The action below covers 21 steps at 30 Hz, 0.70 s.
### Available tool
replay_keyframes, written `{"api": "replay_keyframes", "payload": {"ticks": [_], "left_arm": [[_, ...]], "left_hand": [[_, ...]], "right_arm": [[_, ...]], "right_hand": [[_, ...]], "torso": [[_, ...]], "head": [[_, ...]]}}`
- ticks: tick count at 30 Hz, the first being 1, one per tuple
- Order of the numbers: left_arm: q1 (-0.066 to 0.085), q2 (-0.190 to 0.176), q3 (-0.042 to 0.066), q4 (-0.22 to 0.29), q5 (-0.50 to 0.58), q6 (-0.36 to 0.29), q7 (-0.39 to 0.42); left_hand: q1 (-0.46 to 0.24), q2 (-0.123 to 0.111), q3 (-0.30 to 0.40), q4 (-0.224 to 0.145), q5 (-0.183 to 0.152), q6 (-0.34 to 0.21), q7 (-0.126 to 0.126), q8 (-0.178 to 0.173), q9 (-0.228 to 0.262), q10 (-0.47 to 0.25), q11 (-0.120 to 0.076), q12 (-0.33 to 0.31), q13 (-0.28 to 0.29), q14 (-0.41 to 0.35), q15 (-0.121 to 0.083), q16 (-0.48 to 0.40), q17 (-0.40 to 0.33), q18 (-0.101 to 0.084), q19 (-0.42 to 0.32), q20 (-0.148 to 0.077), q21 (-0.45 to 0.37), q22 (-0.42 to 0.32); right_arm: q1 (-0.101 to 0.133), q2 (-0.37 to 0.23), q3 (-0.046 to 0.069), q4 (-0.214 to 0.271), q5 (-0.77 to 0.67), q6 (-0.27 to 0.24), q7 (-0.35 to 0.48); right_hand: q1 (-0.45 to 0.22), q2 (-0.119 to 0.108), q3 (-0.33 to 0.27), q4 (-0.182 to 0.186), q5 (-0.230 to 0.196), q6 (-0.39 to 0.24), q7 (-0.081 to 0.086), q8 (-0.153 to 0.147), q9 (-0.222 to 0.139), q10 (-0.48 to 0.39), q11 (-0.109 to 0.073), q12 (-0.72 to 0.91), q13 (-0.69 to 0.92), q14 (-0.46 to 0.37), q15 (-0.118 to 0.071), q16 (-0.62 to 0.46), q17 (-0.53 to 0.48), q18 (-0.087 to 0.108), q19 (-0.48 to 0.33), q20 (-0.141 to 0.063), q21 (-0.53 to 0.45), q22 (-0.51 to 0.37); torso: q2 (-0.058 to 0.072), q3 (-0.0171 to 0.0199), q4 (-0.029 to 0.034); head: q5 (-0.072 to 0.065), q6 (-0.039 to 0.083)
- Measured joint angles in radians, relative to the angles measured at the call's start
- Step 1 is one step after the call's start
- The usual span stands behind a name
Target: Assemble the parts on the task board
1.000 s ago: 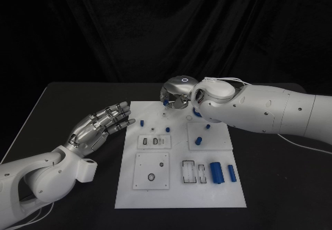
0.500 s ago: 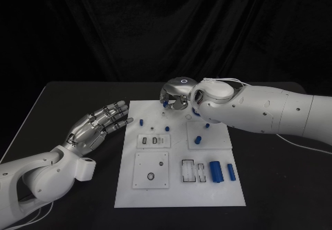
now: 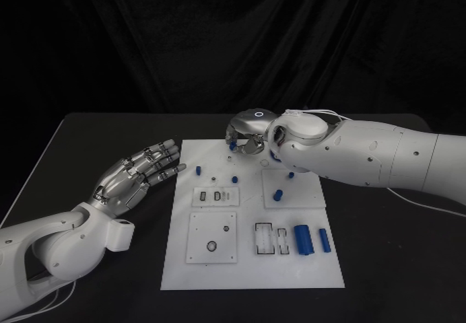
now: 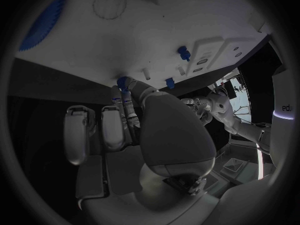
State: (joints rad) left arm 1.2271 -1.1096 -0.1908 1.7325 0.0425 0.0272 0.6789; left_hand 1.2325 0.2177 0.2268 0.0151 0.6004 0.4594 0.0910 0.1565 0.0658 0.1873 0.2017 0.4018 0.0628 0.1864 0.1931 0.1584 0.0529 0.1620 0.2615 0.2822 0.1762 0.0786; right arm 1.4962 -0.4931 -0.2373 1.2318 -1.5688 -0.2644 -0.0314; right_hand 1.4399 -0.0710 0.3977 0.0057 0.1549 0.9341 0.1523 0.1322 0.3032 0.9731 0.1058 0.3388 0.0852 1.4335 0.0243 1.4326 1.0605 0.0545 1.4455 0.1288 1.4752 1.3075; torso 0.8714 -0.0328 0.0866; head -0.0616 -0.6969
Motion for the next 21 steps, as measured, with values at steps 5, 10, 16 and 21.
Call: {"api": "replay_keyframes", "payload": {"ticks": [5, 10, 16, 21], "left_arm": [[0.000, 0.000, -0.001, -0.002, 0.004, 0.001, 0.000], [0.000, 0.001, -0.002, -0.003, 0.006, 0.003, 0.000], [0.000, 0.001, -0.003, -0.005, 0.008, 0.005, 0.000], [0.000, -0.003, -0.004, -0.005, 0.008, 0.006, 0.000]], "left_hand": [[0.000, 0.000, 0.003, -0.003, 0.000, 0.000, 0.000, 0.000, 0.000, 0.000, 0.000, 0.000, 0.000, 0.000, 0.000, 0.000, 0.000, 0.000, 0.000, 0.000, 0.000, 0.000], [0.000, 0.000, 0.003, -0.003, 0.000, 0.000, 0.000, 0.000, 0.000, 0.000, 0.000, 0.000, 0.000, 0.000, 0.000, 0.000, 0.000, 0.000, 0.000, 0.000, 0.000, 0.000], [-0.004, -0.004, 0.003, -0.003, 0.000, 0.000, 0.000, 0.000, 0.000, 0.000, 0.000, 0.000, 0.000, 0.000, 0.000, 0.004, 0.000, 0.000, 0.000, 0.000, 0.000, 0.000], [-0.004, -0.004, 0.003, -0.003, 0.000, 0.000, 0.000, 0.000, 0.000, 0.000, 0.000, 0.000, 0.000, 0.000, 0.000, 0.004, 0.000, 0.000, 0.000, 0.000, 0.000, 0.000]], "right_arm": [[-0.002, 0.004, 0.000, -0.004, 0.000, 0.021, -0.007], [-0.003, 0.007, 0.000, -0.007, 0.000, 0.041, -0.017], [-0.003, 0.002, 0.000, -0.006, 0.000, 0.049, -0.024], [-0.004, -0.026, 0.000, 0.017, 0.000, 0.027, -0.022]], "right_hand": [[-0.007, -0.025, -0.007, 0.011, 0.000, -0.100, -0.019, -0.061, -0.033, -0.144, 0.035, -0.081, -0.020, -0.036, 0.030, -0.024, -0.061, 0.001, -0.059, 0.027, -0.046, -0.033], [-0.007, -0.025, -0.031, 0.008, 0.000, -0.133, -0.022, -0.065, -0.053, -0.234, 0.049, -0.113, -0.020, -0.051, 0.031, -0.028, -0.091, 0.016, -0.082, 0.032, -0.071, -0.070], [-0.007, -0.025, -0.060, 0.013, 0.000, -0.165, -0.018, -0.065, -0.071, -0.297, 0.056, -0.121, -0.020, -0.071, 0.028, -0.039, -0.117, 0.016, -0.106, 0.030, -0.098, -0.104], [-0.007, -0.025, -0.081, 0.017, -0.005, -0.198, -0.020, -0.065, -0.087, -0.318, 0.057, -0.110, -0.017, -0.085, 0.022, -0.046, -0.138, 0.032, -0.125, 0.025, -0.120, -0.137]], "torso": [[0.000, 0.0001, 0.0003], [0.000, 0.0001, 0.0005], [0.000, 0.0001, 0.0005], [0.000, 0.0001, 0.0003]], "head": [[0.000, -0.001], [0.000, -0.001], [-0.001, -0.001], [0.001, -0.001]]}}
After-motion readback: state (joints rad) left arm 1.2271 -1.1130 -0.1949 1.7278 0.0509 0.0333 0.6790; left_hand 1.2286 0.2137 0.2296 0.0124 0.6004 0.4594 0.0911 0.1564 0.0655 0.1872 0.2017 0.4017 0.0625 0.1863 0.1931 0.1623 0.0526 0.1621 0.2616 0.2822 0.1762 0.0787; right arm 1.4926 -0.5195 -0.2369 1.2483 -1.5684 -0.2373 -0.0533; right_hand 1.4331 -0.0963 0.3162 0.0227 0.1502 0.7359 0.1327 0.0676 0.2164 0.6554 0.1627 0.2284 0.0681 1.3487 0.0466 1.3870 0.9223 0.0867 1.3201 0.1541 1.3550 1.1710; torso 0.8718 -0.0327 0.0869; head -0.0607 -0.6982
